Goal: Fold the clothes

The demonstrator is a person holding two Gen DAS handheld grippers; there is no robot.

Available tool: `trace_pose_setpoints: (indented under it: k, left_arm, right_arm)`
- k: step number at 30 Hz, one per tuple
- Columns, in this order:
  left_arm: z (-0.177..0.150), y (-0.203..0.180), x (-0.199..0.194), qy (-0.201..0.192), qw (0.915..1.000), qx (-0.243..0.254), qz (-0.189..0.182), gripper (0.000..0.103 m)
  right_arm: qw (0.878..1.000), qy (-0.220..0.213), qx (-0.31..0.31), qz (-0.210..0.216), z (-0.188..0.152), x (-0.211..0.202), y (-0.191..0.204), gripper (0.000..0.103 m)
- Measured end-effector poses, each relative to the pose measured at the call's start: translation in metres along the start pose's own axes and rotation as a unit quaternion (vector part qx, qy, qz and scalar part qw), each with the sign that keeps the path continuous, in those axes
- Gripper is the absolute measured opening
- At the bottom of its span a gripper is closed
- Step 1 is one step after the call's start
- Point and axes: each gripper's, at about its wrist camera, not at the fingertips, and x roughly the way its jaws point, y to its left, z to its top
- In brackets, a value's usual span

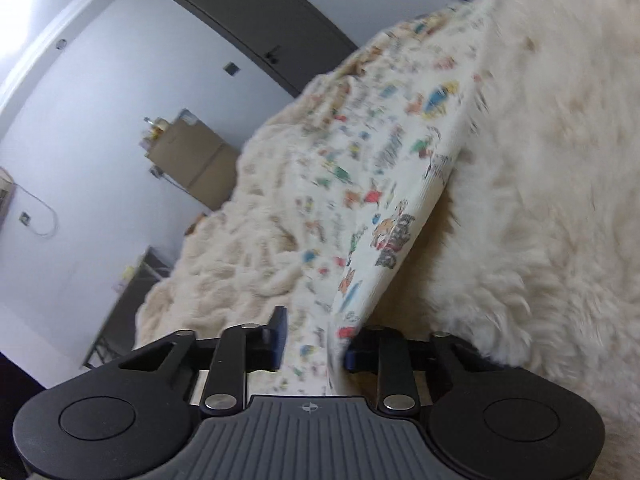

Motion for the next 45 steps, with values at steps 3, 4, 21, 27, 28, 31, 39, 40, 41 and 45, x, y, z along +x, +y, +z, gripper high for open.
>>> trace_pose_setpoints:
  k: [3,4,21,27,28,31,39,40,41,45]
  left_arm:
    - [0.008,-0.01,-0.004,-0.023,0.9993,0.01,-0.029,0.023]
    - [0.01,-0.018,-0.005,-0.034,0.9982,0.024,-0.043,0.023]
    - [0.029,0.041,-0.059,-0.13,0.9852,-0.063,-0.092,0.009]
    - [0.012,0.046,-0.066,-0.085,0.9838,-0.067,-0.143,0.06]
    - [0.009,0.053,-0.069,-0.098,0.9808,-0.082,-0.148,0.063]
    - [0.0,0.08,-0.08,-0.161,0.964,-0.139,-0.159,0.067]
    - [-0.002,0.138,-0.076,-0.296,0.8947,-0.243,-0.229,0.085]
    - [0.004,0.14,-0.068,-0.285,0.9015,-0.242,-0.218,0.087]
    - [0.01,0.141,-0.061,-0.271,0.9097,-0.238,-0.206,0.089]
    - [0.044,0.144,-0.007,-0.212,0.9408,-0.202,-0.17,0.093]
  right_arm:
    - [0.999,0.008,-0.025,0.032,-0.001,0.009,0.014,0.05]
    - [0.999,0.011,-0.033,0.034,0.0,0.012,0.018,0.051]
    - [0.996,-0.079,0.006,0.029,0.023,-0.063,-0.015,0.012]
    - [0.991,0.008,-0.02,0.133,0.009,-0.052,-0.005,0.024]
    - [0.991,0.012,-0.015,0.134,0.007,-0.05,-0.007,0.031]
    - [0.989,-0.036,0.037,0.136,-0.002,-0.06,-0.035,0.048]
    - [0.957,-0.147,0.227,0.104,-0.036,-0.068,-0.121,0.07]
    - [0.955,-0.137,0.248,0.09,-0.037,-0.061,-0.129,0.074]
    - [0.953,-0.122,0.268,0.074,-0.037,-0.051,-0.138,0.075]
    - [0.938,-0.064,0.34,0.031,-0.036,-0.001,-0.176,0.081]
